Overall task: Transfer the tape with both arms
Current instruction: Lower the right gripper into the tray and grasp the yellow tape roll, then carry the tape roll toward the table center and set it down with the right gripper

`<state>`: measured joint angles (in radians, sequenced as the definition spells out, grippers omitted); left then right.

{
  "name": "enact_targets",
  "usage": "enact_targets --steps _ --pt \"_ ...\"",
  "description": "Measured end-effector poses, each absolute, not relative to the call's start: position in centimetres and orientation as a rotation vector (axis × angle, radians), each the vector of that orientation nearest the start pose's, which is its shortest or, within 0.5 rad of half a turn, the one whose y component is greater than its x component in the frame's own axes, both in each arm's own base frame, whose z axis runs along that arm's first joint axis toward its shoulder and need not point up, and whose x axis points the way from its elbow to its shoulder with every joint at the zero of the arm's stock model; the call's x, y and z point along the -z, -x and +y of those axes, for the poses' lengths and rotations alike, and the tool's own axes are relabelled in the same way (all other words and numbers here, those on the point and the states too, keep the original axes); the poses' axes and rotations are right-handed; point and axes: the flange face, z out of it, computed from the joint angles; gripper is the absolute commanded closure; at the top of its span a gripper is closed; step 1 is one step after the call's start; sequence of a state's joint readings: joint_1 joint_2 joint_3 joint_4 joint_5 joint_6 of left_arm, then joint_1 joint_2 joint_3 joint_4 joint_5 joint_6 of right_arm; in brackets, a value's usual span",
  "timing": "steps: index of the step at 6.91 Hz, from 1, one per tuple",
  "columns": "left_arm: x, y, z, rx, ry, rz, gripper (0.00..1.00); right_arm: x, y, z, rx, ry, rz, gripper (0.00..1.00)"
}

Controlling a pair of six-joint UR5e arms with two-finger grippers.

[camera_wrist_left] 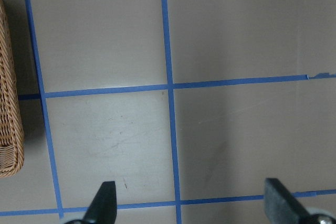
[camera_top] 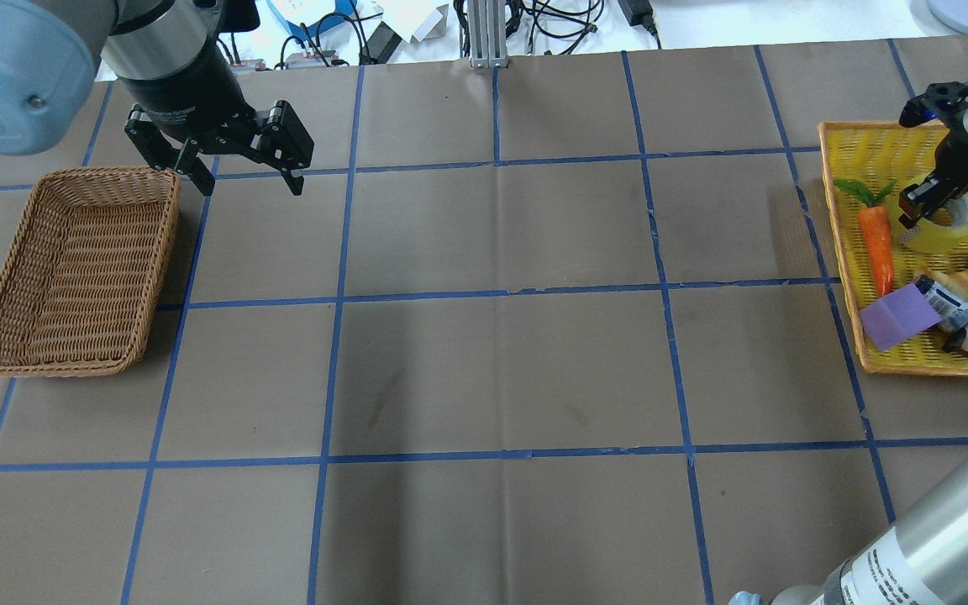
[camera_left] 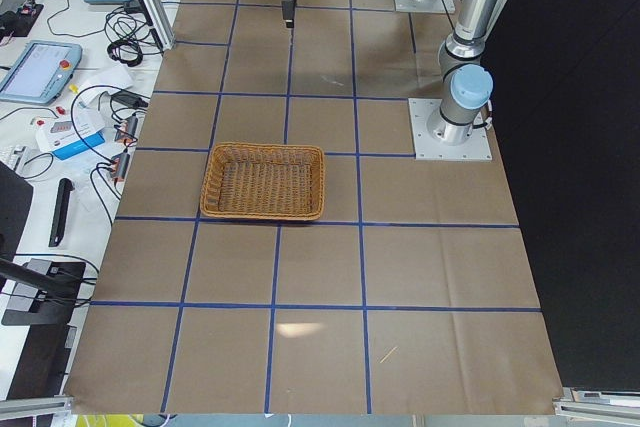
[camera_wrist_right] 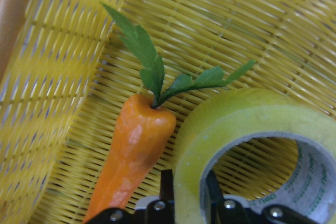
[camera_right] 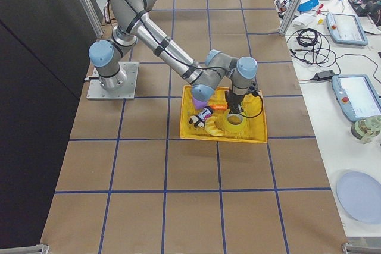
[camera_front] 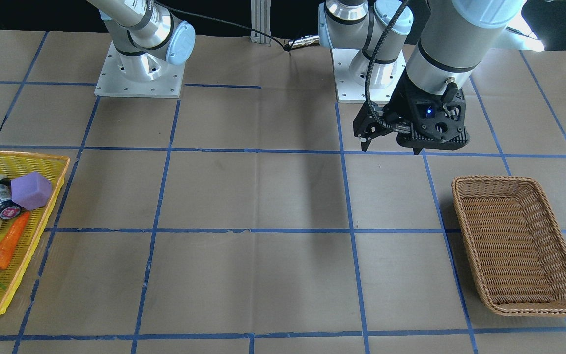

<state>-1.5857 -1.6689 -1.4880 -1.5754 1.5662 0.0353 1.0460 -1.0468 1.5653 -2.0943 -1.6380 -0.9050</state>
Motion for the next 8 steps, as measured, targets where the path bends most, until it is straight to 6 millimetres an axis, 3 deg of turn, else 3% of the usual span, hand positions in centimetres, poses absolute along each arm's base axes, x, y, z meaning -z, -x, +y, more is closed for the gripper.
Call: enact_targets --steps 1,2,3,4,5,7,8 --pt "-47.8 14.1 -53.0 -0.031 -0.078 3.145 0.0 -25.9 21.0 -62.7 -0.059 0.601 3.157 0.98" --pt "-47.8 14.1 -53.0 -0.031 -0.077 3.146 0.0 -29.3 18.8 -62.3 -0.052 0.587 3.173 0.98" --pt "-47.8 14.1 -53.0 -0.031 -0.077 3.146 0.0 -33.5 14.4 -61.9 -0.039 0.561 3.183 0.98" --pt "-47.8 14.1 -53.0 -0.031 -0.077 3.146 0.0 -36.3 8.7 -61.5 -0.036 0.519 3.183 0.96" --pt "-47.8 14.1 -53.0 -0.031 -0.077 3.146 0.0 -37.3 2.1 -61.3 -0.037 0.47 3.18 0.96" --pt "-47.8 14.1 -53.0 -0.032 -0.077 3.146 0.0 -36.8 -13.1 -59.8 -0.029 0.317 3.181 0.96" --pt "-47.8 14.1 -53.0 -0.032 -0.077 3.147 0.0 -35.7 -19.7 -57.8 -0.053 0.238 3.174 0.95"
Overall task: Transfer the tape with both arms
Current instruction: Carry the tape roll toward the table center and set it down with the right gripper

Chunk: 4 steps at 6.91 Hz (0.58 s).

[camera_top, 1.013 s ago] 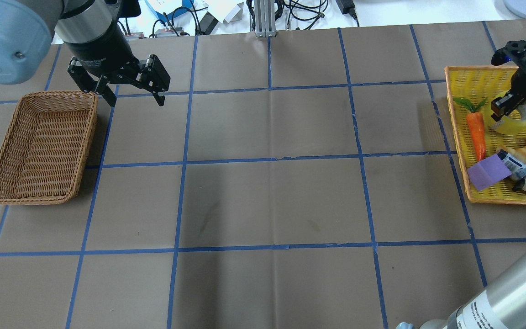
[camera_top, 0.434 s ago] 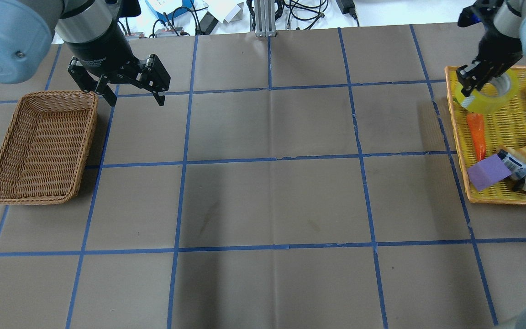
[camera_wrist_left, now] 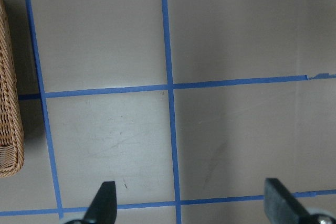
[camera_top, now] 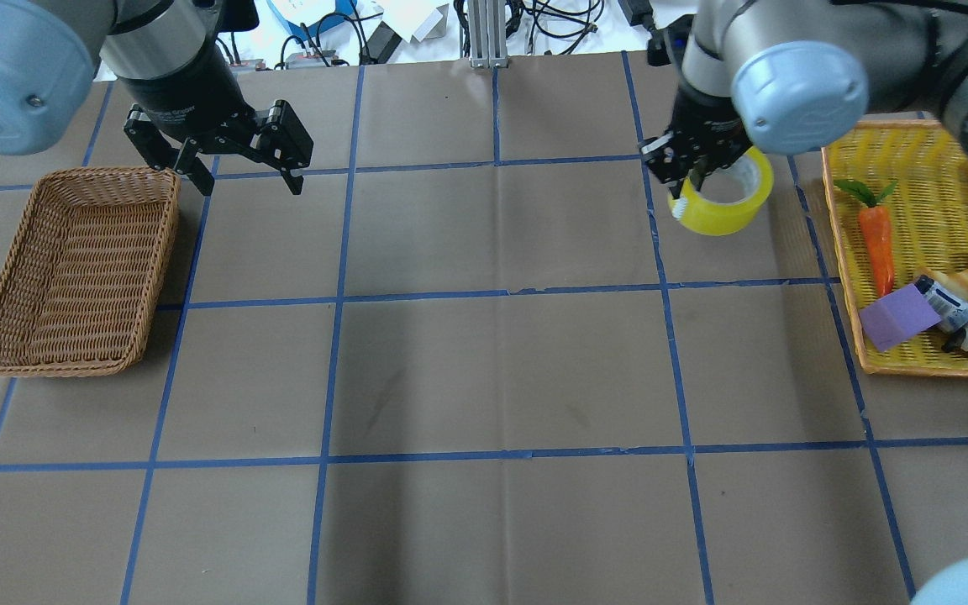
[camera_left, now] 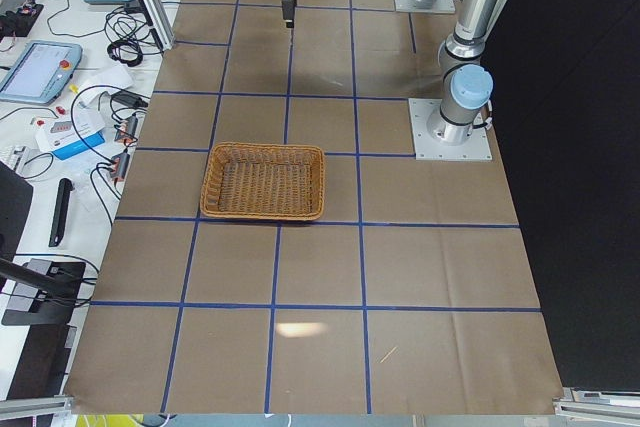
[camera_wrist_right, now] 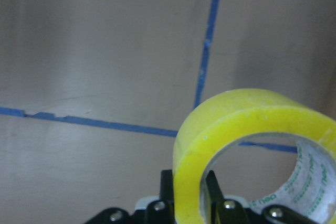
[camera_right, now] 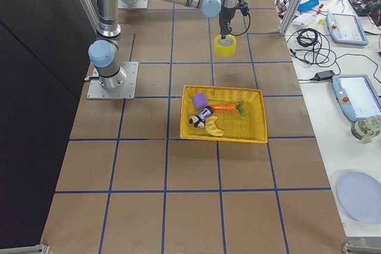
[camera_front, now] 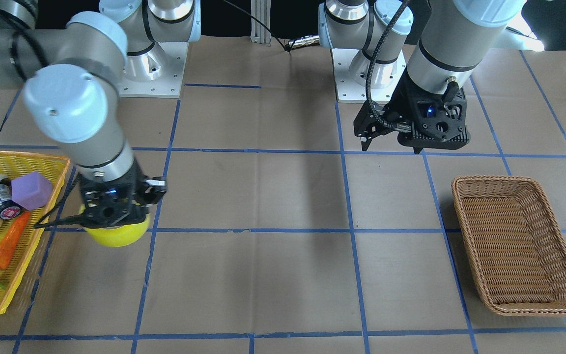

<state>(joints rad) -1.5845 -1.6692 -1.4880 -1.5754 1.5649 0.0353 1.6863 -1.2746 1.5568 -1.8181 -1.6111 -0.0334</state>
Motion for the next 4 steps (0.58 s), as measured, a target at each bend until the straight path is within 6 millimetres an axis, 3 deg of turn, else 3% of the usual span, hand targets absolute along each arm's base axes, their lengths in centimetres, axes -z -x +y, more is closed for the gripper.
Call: enact_targets --steps 1,2,3,4 --pt "-47.8 14.1 -53.0 -0.032 -0.078 3.146 0.0 -34.3 -25.3 -55.4 -0.086 0.141 3.137 0.94" --pt "-47.7 14.2 -52.9 -0.033 -0.08 3.146 0.0 -32.7 -29.8 -53.2 -0.118 0.032 3.088 0.87" --pt "-47.7 14.2 -52.9 -0.033 -0.081 3.146 0.0 -30.8 -33.5 -51.4 -0.14 -0.067 3.059 0.12" --pt "-47.7 14.2 -52.9 -0.033 -0.081 3.148 0.0 -29.1 -36.1 -50.2 -0.154 -0.133 3.051 0.0"
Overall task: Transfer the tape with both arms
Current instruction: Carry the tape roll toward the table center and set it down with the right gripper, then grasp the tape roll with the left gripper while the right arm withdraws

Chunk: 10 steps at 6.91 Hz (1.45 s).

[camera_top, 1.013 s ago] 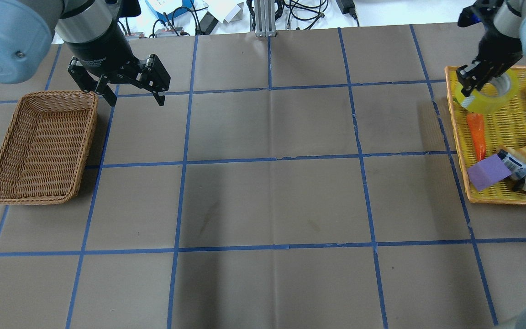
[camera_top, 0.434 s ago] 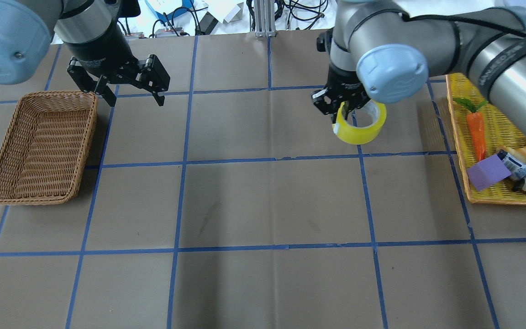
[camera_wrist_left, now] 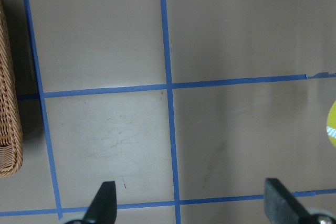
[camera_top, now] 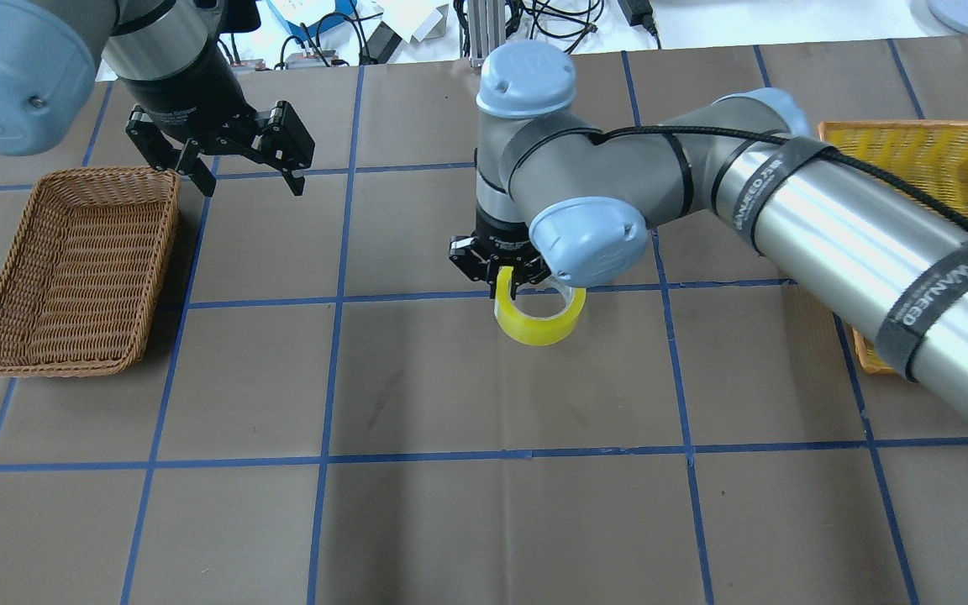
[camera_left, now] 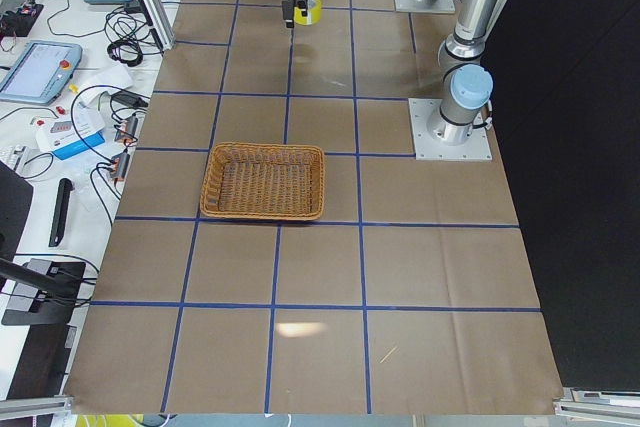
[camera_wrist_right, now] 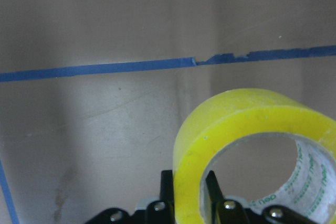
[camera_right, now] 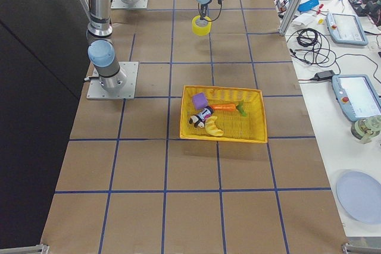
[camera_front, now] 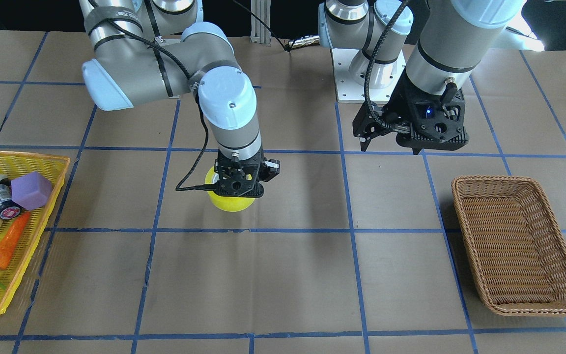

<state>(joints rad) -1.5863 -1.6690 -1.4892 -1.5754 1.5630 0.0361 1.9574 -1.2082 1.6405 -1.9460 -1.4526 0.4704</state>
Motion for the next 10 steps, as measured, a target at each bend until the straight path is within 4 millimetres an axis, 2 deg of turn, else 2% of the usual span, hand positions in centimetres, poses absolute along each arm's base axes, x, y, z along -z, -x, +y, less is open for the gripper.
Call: enact_targets --steps 1,2,3,4,5,6,7,8,9,10 --pt "-47.5 14.2 -52.9 -0.04 -0.083 3.15 0.0 -28.5 -37.2 -49.7 -0.154 -0.154 3.052 0.0" --pt "-47.0 14.3 -52.8 -0.056 -0.083 3.151 0.0 -28.7 -37.3 -50.0 -0.133 -0.123 3.053 0.0" --pt "-46.2 14.6 -53.0 -0.074 -0.081 3.151 0.0 -29.8 -36.0 -51.3 -0.083 -0.049 3.062 0.0" --pt "-45.1 15.0 -53.2 -0.093 -0.083 3.15 0.0 -32.1 -33.0 -53.7 -0.014 -0.008 3.074 0.0" --pt "-43.6 15.5 -53.3 -0.112 -0.09 3.16 0.0 -35.4 -28.9 -56.2 0.044 -0.005 3.078 0.0" --pt "-41.2 16.8 -53.3 -0.106 -0.113 3.185 0.0 -39.2 -24.9 -57.5 0.097 -0.001 3.087 0.0" --pt "-37.8 19.1 -53.0 -0.086 -0.168 3.205 0.0 -42.3 -22.3 -57.5 0.137 -0.008 3.105 0.0" --pt "-33.3 22.1 -52.2 -0.084 -0.245 3.209 0.0 -44.4 -20.9 -56.8 0.166 -0.015 3.123 0.0" --pt "-28.6 25.1 -51.6 -0.06 -0.308 3.209 0.0 -45.7 -20.3 -56.0 0.174 -0.02 3.13 0.0" --pt "-24.7 27.8 -51.1 -0.002 -0.298 3.217 0.0 -46.6 -19.9 -55.2 0.174 -0.025 3.131 0.0"
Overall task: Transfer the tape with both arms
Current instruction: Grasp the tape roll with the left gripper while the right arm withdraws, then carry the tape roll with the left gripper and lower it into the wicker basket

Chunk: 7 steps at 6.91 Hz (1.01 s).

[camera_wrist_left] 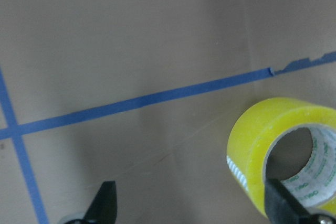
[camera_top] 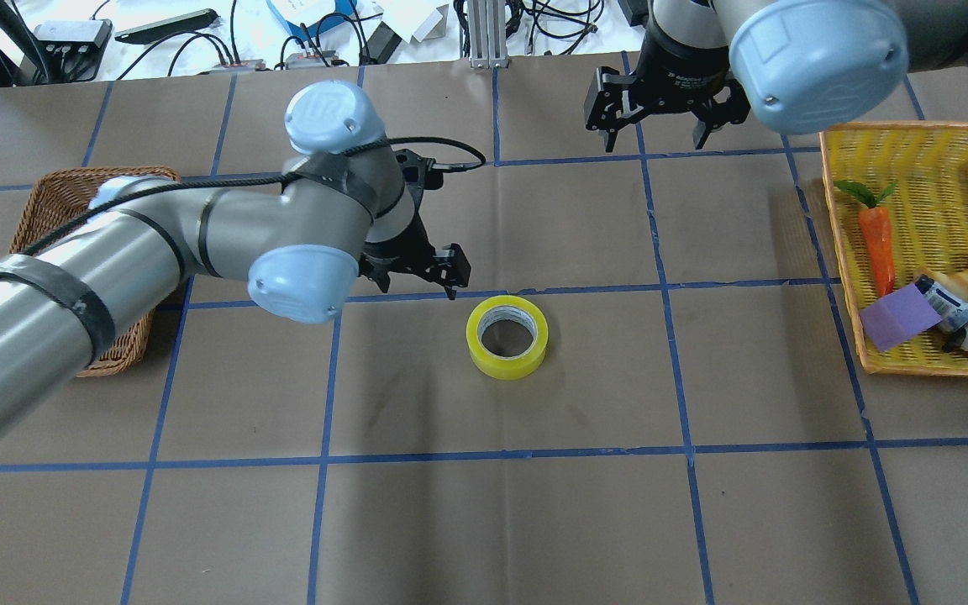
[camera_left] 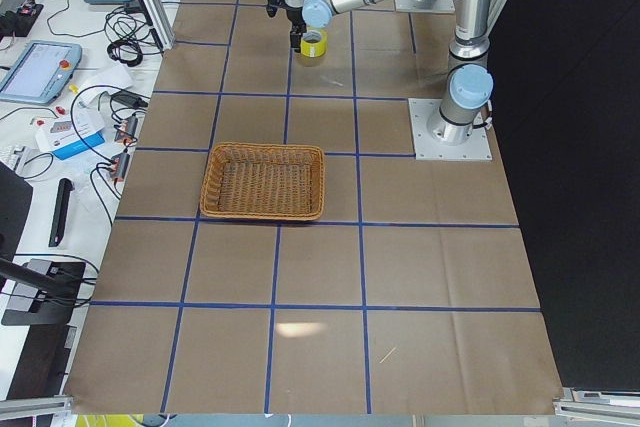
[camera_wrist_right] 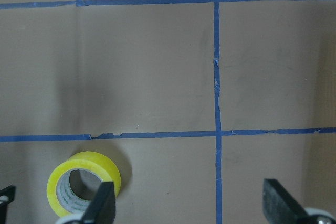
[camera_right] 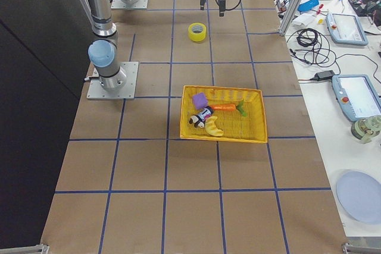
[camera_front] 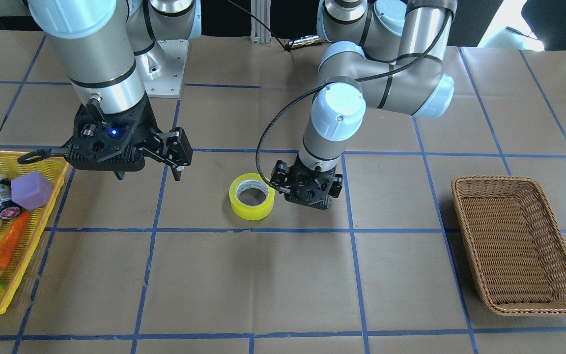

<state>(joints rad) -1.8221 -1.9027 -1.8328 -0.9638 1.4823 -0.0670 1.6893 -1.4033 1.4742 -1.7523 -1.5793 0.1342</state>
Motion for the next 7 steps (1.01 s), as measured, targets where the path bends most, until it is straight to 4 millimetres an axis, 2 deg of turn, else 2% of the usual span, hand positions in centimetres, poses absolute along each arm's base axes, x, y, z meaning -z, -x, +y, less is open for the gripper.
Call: enact_targets --steps 1,2,4,5,7 --pt "-22.0 29.8 -50.8 0.025 -0.231 3.228 0.0 -46.8 -19.8 -54.9 0.163 -0.026 3.134 0.0" --pt "-19.7 31.0 -50.5 0.007 -0.188 3.232 0.0 -46.6 -19.5 -54.7 0.146 -0.007 3.142 0.0" --pt "-17.3 31.8 -50.2 -0.054 -0.184 3.25 0.33 -46.1 -16.9 -55.4 0.115 0.1 3.149 0.0" --pt "-16.9 31.9 -50.2 -0.064 -0.24 3.252 0.33 -45.8 -15.4 -55.6 0.092 0.11 3.147 0.0" --pt "-16.9 31.9 -50.1 -0.053 -0.362 3.241 0.94 -45.9 -15.0 -55.6 0.088 0.114 3.144 0.0"
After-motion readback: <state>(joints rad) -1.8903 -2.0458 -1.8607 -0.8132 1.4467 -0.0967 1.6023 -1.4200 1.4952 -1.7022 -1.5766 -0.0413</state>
